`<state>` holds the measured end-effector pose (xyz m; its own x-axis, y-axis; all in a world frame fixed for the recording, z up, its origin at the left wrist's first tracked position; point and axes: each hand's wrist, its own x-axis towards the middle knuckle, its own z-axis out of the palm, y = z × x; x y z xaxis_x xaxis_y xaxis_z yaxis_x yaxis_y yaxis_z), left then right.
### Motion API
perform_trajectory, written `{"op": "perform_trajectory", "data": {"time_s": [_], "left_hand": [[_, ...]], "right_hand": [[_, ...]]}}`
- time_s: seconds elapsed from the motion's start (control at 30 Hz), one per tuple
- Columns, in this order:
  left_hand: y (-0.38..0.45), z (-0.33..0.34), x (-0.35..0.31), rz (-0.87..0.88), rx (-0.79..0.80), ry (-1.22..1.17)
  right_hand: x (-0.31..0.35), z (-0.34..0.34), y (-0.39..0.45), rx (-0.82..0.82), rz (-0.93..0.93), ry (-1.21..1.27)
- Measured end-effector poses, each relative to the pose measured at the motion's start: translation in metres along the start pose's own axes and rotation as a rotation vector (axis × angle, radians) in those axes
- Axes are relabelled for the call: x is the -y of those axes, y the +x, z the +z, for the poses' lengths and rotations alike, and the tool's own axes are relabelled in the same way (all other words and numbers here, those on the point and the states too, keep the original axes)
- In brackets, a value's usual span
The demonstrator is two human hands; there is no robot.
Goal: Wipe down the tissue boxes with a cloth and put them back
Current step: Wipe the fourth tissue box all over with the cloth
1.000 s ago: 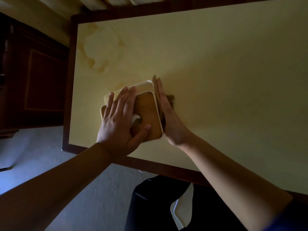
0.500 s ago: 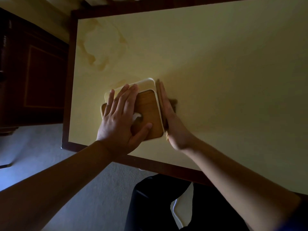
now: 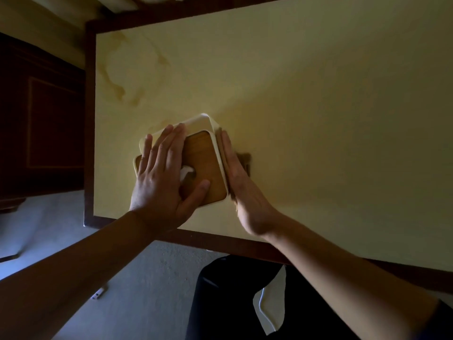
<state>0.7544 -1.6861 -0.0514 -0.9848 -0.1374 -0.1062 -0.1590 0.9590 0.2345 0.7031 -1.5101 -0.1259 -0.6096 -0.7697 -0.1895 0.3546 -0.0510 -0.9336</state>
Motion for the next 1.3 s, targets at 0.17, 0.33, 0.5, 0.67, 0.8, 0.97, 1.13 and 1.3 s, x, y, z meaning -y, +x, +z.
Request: {"op": "perform_trajectory", "data": {"time_s": [0.17,0.33,0.5,0.67,0.8,0.97,1.13,1.3], "left_hand": [[-0.002,0.001,0.001,0.068,0.024,0.017],[0.0,0.001,0.002,0.076,0.025,0.018],[-0.001,-0.001,0.001,0.074,0.029,0.014],[-0.001,-0.002,0.0,0.049,0.013,0.012],[0.0,0.0,-0.001,0.046,0.01,0.01],[0.0,0.001,-0.002,0.041,0.007,0.031],[0.001,0.001,0.0,0.037,0.018,0.029],[0.001,0.0,0.002,0.045,0.024,0.025]], "right_hand": [[-0.005,0.016,-0.049,-0.031,0.047,0.079],[-0.01,0.015,-0.03,-0.077,0.015,0.022],[0.003,-0.003,0.041,-0.098,-0.026,-0.123],[0.019,-0.016,0.081,-0.071,-0.074,-0.209],[0.017,-0.012,0.052,-0.037,-0.065,-0.125],[-0.005,0.004,-0.024,-0.022,0.077,-0.015],[0.004,0.015,-0.038,-0.09,0.181,0.127],[0.013,0.008,-0.008,-0.026,0.161,0.253]]}}
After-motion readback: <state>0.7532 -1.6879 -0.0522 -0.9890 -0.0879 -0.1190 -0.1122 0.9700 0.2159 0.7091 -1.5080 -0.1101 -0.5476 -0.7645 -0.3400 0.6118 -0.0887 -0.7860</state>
